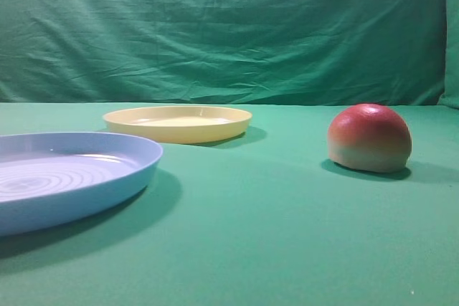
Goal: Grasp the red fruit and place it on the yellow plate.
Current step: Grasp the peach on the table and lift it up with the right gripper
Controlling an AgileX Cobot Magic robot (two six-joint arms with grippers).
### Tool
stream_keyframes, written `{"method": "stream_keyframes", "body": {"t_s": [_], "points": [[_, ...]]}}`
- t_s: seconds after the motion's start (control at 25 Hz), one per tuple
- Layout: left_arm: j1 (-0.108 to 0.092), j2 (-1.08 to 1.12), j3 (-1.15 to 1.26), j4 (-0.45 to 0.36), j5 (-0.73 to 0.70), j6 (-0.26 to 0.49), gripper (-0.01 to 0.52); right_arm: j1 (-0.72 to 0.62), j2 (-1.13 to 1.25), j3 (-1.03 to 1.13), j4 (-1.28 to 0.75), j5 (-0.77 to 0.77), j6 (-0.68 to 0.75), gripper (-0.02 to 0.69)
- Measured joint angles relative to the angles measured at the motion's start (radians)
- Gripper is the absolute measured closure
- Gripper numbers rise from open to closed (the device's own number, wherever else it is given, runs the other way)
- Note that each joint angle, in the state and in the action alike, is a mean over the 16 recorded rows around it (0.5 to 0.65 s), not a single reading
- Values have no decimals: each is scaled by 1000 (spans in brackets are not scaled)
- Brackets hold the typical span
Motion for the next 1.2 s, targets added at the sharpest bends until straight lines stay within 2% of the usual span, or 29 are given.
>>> {"method": "stream_keyframes", "body": {"t_s": [0.24,0.48,0.84,1.2], "points": [[0,0,0,0,0,0,357,0,19,-64,89,-24,-8,646],[0,0,0,0,0,0,357,0,131,-188,156,51,-82,665],[0,0,0,0,0,0,357,0,473,-397,174,278,-255,665],[0,0,0,0,0,0,357,3,825,-566,191,412,-368,665]]}}
